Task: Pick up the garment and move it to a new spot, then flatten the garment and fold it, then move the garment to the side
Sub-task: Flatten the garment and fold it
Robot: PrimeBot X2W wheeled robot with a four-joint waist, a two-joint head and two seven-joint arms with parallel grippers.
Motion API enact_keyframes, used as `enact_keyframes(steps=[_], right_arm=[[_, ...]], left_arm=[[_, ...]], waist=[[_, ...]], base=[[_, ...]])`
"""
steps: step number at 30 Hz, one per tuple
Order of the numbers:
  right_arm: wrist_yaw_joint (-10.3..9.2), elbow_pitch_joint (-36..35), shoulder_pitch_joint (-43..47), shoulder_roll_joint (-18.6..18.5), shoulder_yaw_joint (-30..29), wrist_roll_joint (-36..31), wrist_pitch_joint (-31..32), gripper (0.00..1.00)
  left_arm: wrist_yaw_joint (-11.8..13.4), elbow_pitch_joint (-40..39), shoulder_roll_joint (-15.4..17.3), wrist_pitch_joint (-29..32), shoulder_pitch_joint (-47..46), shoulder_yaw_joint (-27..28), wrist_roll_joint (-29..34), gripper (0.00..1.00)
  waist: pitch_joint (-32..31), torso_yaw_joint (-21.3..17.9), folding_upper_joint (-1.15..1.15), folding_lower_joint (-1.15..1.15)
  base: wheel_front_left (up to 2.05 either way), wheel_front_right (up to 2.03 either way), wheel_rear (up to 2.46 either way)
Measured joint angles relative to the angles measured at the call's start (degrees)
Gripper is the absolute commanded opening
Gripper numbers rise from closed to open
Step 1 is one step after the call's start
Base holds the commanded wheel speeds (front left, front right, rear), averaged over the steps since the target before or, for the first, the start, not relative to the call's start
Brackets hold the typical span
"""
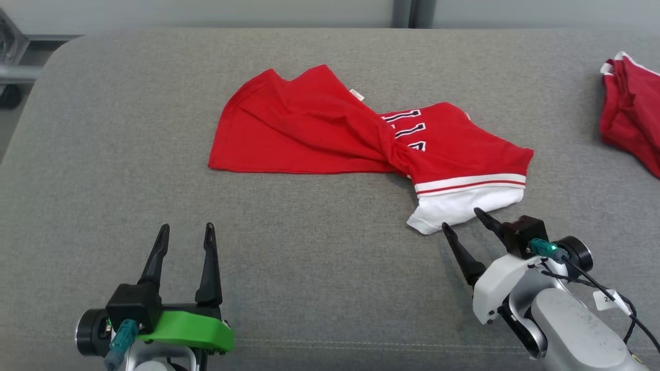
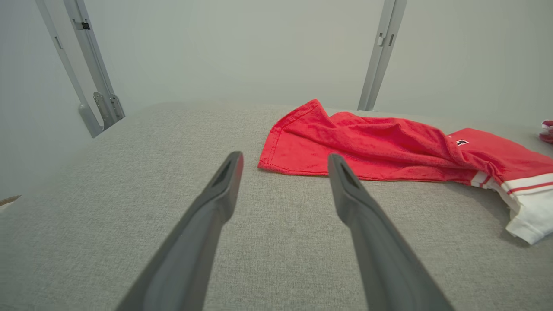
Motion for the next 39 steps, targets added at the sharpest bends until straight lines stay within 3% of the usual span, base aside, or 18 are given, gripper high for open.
enact_keyframes(steps=[11,12,13,14,18,27,33,39], right_arm=[[2.31,7.7,-5.1,0.0,2.1,-1.9,1.6,0.97],[2.3,8.2,-5.6,0.2,2.1,-2.0,1.6,0.58],[2.29,9.2,-6.3,0.1,2.0,-2.5,1.1,0.36],[2.29,9.5,-6.6,0.1,1.9,-2.6,0.8,0.0],[2.08,9.8,-8.3,0.1,0.4,-2.8,-1.5,0.0],[-0.3,5.8,-11.2,-2.1,-4.0,-2.9,-4.0,0.0],[-0.88,0.3,-13.0,-3.9,-4.3,-4.8,-4.3,0.0],[-3.28,-9.6,-13.0,-4.2,-5.9,-7.2,-4.4,0.0]], left_arm=[[0.0,-1.1,-0.1,0.0,0.0,1.1,-0.5,1.0],[0.0,-1.1,-0.1,0.0,0.0,1.2,-0.8,1.0],[0.0,-1.2,-0.1,0.0,0.0,1.2,-1.2,1.0],[0.0,-1.2,-0.2,0.0,0.0,1.3,-1.2,1.0],[0.0,-1.3,-0.2,0.0,0.0,2.1,-1.2,1.0],[0.0,-1.3,-0.2,0.0,0.4,2.5,-1.4,1.0],[0.0,-1.3,-0.2,0.0,1.2,1.9,-1.1,1.0],[0.0,-2.1,-0.2,0.0,1.4,3.0,-0.8,1.0]], waist=[[3.2,6.2,0.0,0.0],[3.4,6.4,0.0,0.0],[3.8,6.7,0.0,0.0],[3.8,6.8,0.0,0.0],[3.5,6.2,0.0,0.0],[1.9,3.8,0.0,0.0],[0.5,1.8,0.0,0.0],[-0.6,-0.9,0.0,0.0]], base=[[0.0,0.0,0.0],[0.0,0.0,0.0],[0.0,0.0,0.0],[0.0,0.0,0.0],[0.0,0.0,0.0],[0.0,0.0,0.0],[0.0,0.0,0.0],[0.0,0.0,0.0]])
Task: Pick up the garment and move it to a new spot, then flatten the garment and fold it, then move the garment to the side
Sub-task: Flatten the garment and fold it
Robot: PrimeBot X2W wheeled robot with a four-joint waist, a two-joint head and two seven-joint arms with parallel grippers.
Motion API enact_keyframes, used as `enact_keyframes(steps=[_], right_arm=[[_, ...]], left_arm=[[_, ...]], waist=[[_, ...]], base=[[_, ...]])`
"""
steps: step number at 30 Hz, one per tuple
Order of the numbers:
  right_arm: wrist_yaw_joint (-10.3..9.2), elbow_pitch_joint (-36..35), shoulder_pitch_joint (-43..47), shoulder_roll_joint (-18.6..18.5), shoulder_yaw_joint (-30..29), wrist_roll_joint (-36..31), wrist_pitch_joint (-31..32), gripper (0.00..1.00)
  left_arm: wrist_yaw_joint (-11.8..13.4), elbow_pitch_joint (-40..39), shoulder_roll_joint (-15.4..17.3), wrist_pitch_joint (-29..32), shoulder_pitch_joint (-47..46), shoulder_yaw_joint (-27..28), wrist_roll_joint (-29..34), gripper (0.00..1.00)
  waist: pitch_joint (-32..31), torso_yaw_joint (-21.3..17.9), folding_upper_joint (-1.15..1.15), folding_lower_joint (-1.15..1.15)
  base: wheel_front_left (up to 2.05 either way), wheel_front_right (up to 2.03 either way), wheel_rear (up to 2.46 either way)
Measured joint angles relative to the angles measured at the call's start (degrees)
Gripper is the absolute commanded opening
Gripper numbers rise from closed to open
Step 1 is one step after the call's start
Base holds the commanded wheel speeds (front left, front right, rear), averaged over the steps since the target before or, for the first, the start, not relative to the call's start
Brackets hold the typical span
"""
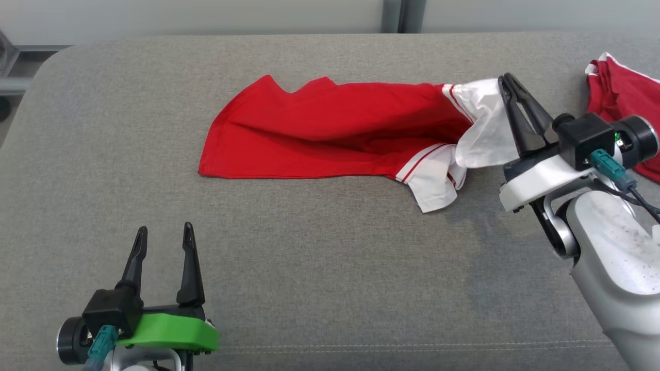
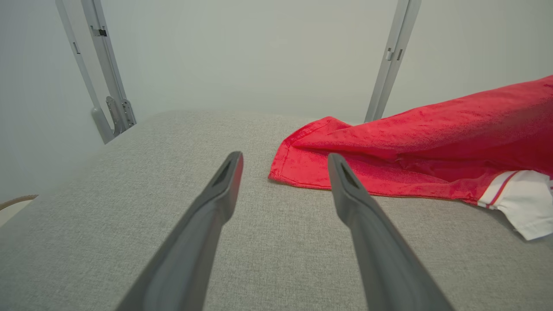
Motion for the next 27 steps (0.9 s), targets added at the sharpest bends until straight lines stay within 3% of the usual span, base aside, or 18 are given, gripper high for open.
enact_keyframes(steps=[7,16,21,27], right_arm=[[0.65,-9.2,-0.4,-2.7,1.0,-3.6,0.0,0.0],[7.17,-11.1,12.1,-4.4,12.9,-5.9,0.0,0.0],[7.65,-11.0,17.6,-5.8,16.7,-6.4,0.0,0.0],[7.64,-10.3,19.9,-9.7,16.7,-7.3,0.0,0.0]], left_arm=[[0.0,-0.5,0.0,0.0,0.5,0.0,0.3,1.0],[0.0,-1.6,0.0,0.0,0.3,0.1,2.5,1.0],[-0.4,-1.7,0.1,0.0,-2.3,-2.1,3.9,1.0],[-3.4,-0.1,0.1,2.1,-10.5,-8.0,4.6,1.0]], waist=[[-0.6,-3.2,0.0,0.0],[-0.8,-8.0,0.0,0.0],[-0.4,-11.2,0.0,0.0],[0.9,-15.1,0.0,0.0]], base=[[0.0,0.0,0.0],[0.0,0.0,0.0],[0.0,0.0,0.0],[0.0,0.0,0.0]])
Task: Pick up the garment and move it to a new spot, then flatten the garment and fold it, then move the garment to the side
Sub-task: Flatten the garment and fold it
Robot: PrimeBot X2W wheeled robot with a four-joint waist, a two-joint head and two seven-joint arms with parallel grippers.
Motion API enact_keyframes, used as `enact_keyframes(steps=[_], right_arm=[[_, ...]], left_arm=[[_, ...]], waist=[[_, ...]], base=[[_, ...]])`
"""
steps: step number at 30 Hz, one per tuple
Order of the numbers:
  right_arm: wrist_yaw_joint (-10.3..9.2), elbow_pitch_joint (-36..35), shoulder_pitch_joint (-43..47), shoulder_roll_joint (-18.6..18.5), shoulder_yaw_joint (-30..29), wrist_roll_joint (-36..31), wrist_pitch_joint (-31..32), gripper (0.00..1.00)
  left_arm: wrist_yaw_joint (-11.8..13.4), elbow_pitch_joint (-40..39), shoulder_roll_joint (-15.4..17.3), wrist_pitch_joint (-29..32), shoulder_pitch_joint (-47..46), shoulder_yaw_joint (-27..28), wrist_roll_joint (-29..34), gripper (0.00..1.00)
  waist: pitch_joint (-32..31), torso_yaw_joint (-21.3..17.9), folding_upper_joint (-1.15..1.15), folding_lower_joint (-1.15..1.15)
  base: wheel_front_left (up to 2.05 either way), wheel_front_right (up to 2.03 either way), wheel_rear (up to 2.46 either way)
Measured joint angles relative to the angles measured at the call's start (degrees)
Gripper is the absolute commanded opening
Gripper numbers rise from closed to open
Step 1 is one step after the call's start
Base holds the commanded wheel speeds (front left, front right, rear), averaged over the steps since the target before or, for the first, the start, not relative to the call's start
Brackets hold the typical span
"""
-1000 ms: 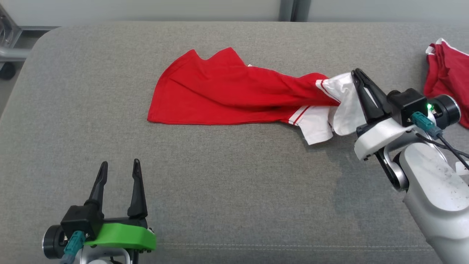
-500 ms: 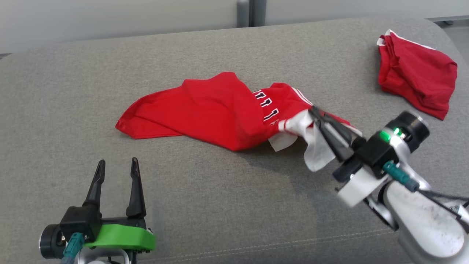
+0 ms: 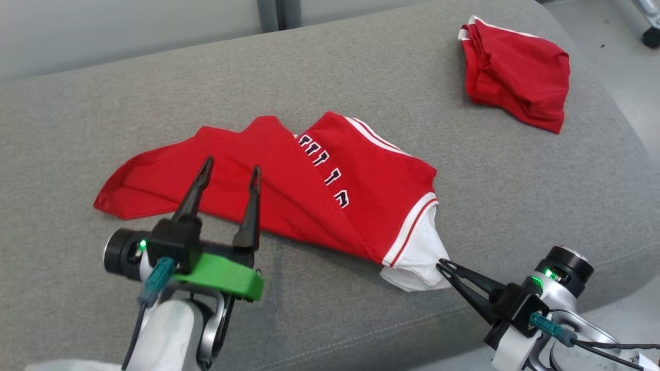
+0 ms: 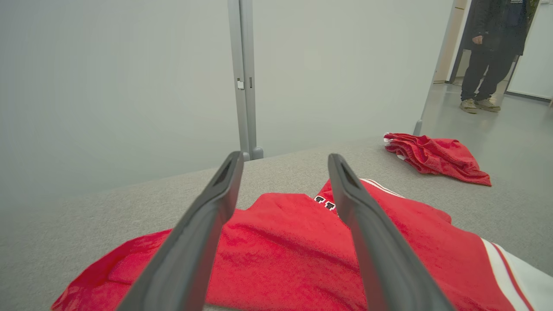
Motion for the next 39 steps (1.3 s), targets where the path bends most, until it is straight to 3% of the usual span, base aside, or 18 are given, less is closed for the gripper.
enact_keyframes(steps=[7,17,24,37,39], right_arm=[[0.47,-1.1,-1.5,1.2,0.6,-0.6,0.0,0.0],[1.01,-3.1,-7.2,4.0,2.7,-2.4,0.0,0.0],[1.49,-3.2,-9.8,5.7,4.1,-2.5,0.0,0.0],[1.51,-2.0,-11.4,6.7,4.3,-2.5,0.0,0.0],[1.51,-1.9,-11.5,6.8,4.2,-2.5,0.0,0.0]], left_arm=[[-1.7,11.7,-0.3,13.4,-13.3,-5.4,2.2,1.0],[0.9,23.7,-0.6,29.2,-30.2,-1.4,4.0,1.0],[1.1,32.0,-0.6,39.2,-36.2,-2.1,6.9,1.0],[1.4,40.8,0.4,46.5,-43.3,-3.5,10.6,1.0],[1.6,41.5,0.3,46.6,-43.7,-4.1,11.1,0.91]], waist=[[3.2,-3.2,0.0,0.0],[8.2,-7.6,0.0,0.0],[11.3,-10.7,0.0,0.0],[14.5,-14.1,0.0,0.0],[14.5,-14.0,0.0,0.0]], base=[[0.0,0.0,0.0],[0.0,0.0,0.0],[0.0,0.0,0.0],[0.0,0.0,0.0],[0.0,0.0,0.0]])
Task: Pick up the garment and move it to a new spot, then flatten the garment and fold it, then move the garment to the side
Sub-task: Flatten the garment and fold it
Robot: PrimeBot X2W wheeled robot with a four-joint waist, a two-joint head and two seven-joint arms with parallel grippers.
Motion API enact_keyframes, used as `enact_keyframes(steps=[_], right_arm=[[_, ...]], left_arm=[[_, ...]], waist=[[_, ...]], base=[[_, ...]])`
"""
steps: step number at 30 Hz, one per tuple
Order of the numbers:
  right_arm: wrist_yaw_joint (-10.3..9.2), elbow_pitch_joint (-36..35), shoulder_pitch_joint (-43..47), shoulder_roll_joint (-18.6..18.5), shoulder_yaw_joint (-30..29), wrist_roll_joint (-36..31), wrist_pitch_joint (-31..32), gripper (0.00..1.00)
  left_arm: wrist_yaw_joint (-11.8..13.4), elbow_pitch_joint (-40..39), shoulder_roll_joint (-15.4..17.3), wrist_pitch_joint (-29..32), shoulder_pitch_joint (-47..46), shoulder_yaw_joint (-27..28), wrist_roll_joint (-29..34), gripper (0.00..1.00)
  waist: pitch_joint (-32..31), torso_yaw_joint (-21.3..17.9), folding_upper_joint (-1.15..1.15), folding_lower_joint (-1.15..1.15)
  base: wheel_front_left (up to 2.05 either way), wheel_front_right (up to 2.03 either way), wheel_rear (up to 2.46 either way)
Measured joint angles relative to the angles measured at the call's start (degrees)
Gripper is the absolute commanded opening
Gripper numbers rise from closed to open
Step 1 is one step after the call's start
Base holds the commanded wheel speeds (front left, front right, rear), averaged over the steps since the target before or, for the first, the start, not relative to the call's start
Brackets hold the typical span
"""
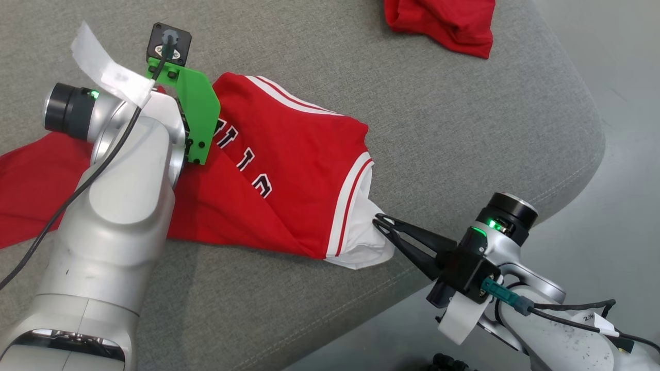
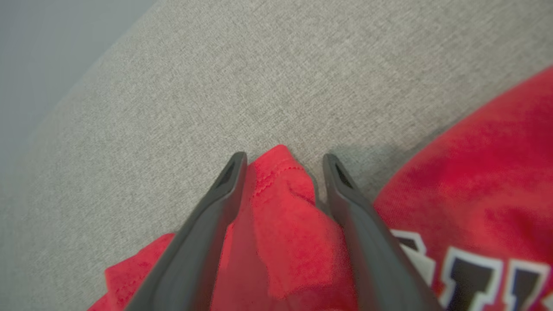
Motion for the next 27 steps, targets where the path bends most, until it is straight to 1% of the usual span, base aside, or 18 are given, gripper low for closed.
enact_keyframes(steps=[2,3,4,6,10,12,15,19,24,26,27], right_arm=[[0.0,0.5,0.0,0.0,-0.3,0.1,0.0,0.0],[0.0,0.5,0.0,0.0,-0.2,0.1,0.0,0.0],[0.0,0.6,0.0,0.0,-0.2,0.1,0.0,0.0],[0.0,0.7,0.0,0.0,-0.3,0.1,0.0,0.0],[-0.02,0.8,0.0,-0.2,-0.9,0.4,0.0,0.0],[-0.26,0.8,0.0,-0.2,-1.9,0.7,0.0,0.0],[-1.88,0.5,-0.2,-0.2,-4.5,1.8,0.0,0.0],[-4.14,-0.9,-2.4,-0.2,-9.5,3.6,0.0,0.0],[-7.12,-4.1,-3.7,-0.7,-16.7,7.0,0.0,0.0],[-7.72,-5.4,-3.7,-1.3,-18.8,7.6,0.0,0.0],[-7.72,-6.0,-3.7,-1.7,-19.5,7.7,0.0,0.0]], left_arm=[[0.0,1.0,-0.2,0.1,-0.8,-0.9,0.8,0.72],[0.0,1.3,-0.2,0.1,-1.0,-1.1,0.9,0.51],[0.0,1.7,-0.3,0.1,-1.1,-1.1,0.9,0.41],[0.0,2.3,-0.4,0.0,-1.2,-1.3,0.8,0.0],[-0.1,2.1,-0.7,-2.7,-1.4,-1.3,-0.4,0.0],[-0.6,1.4,-0.9,-4.8,-1.8,-1.1,-1.8,0.0],[-0.9,-1.1,-1.4,-9.3,-2.7,0.9,-5.5,0.0],[-1.8,-5.9,-1.7,-16.6,-3.6,6.6,-13.1,0.0],[-2.9,-12.9,-1.8,-26.0,-3.3,12.7,-20.4,0.0],[-3.8,-15.6,-1.8,-29.1,-2.1,14.3,-22.4,0.0],[-3.9,-16.6,-1.9,-30.5,-0.9,15.3,-23.5,0.0]], waist=[[-0.2,0.4,0.0,0.0],[-0.4,0.6,0.0,0.0],[-0.5,0.8,0.0,0.0],[-0.8,1.1,0.0,0.0],[-1.4,2.1,0.0,0.0],[-1.7,2.7,0.0,0.0],[-2.2,3.7,0.0,0.0],[-3.0,5.1,0.0,0.0],[-4.4,7.2,0.0,0.0],[-5.0,8.3,0.0,0.0],[-5.3,8.8,0.0,0.0]], base=[[0.0,0.0,0.0],[0.0,0.0,0.0],[0.0,0.0,0.0],[0.0,0.0,0.0],[0.0,0.0,0.0],[0.0,0.0,0.0],[0.0,0.0,0.0],[0.0,0.0,0.0],[0.0,0.0,0.0],[0.0,0.0,0.0],[0.0,0.0,0.0]])
